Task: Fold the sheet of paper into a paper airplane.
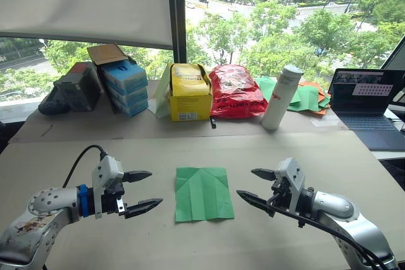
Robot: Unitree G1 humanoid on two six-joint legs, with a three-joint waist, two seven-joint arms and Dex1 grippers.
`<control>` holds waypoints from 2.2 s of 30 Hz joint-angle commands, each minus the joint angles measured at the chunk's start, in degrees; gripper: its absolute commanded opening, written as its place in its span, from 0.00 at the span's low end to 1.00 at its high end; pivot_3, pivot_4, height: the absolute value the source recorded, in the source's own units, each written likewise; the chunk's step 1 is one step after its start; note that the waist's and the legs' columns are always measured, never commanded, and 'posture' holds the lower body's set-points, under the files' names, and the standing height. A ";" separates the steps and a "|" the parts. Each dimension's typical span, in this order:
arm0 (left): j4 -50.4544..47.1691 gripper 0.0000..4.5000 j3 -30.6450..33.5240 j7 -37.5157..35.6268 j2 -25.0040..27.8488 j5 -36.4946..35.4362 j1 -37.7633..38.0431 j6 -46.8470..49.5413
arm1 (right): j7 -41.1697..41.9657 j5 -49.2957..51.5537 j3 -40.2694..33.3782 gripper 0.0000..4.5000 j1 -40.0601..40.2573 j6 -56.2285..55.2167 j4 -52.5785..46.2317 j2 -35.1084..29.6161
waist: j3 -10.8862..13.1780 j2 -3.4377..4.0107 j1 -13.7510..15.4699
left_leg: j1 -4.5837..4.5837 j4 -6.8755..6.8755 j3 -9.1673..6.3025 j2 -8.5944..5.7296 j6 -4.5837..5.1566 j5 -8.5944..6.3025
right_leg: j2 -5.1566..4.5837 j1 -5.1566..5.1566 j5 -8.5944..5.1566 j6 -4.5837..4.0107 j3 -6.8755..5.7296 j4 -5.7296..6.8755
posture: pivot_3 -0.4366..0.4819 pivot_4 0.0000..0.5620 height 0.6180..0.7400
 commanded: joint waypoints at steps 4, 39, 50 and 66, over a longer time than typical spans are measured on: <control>-0.70 1.00 -0.31 0.70 -0.32 0.20 -1.12 -0.88 | -0.66 -0.28 -0.89 0.99 -1.40 -1.63 -0.63 0.41 | 0.00 0.00 0.00 | 0.00 0.00 0.00 0.00 0.00 0.00 | 0.00 0.00 0.00 0.00 0.02 0.00 | 0.48 0.27 1.00; 15.86 0.00 -27.51 1.95 -5.15 23.12 -11.22 -8.17 | -1.35 -3.42 0.43 1.00 2.05 0.87 -4.41 -3.28 | -0.01 0.02 0.28 | 0.08 0.00 0.06 -0.03 0.25 -0.14 | 0.00 0.07 0.00 0.01 -0.10 0.03 | 0.48 0.27 1.00; 12.70 0.00 -24.76 -1.24 -5.10 18.89 -13.91 -5.31 | 1.10 -2.84 3.15 1.00 4.25 3.03 -7.87 -6.94 | -0.04 0.05 0.60 | 0.09 0.02 0.05 -0.02 0.31 -0.18 | -0.03 0.09 0.01 0.03 -0.08 0.03 | 0.48 0.27 1.00; 23.20 0.00 -31.39 -0.86 -12.43 25.46 -25.57 -8.73 | 0.12 -2.83 4.51 1.00 7.23 5.08 -11.29 -7.11 | 0.00 -0.02 0.68 | -0.17 0.34 0.05 -0.05 0.33 -0.18 | 0.21 0.02 0.01 0.09 -0.16 0.04 | 0.48 0.27 1.00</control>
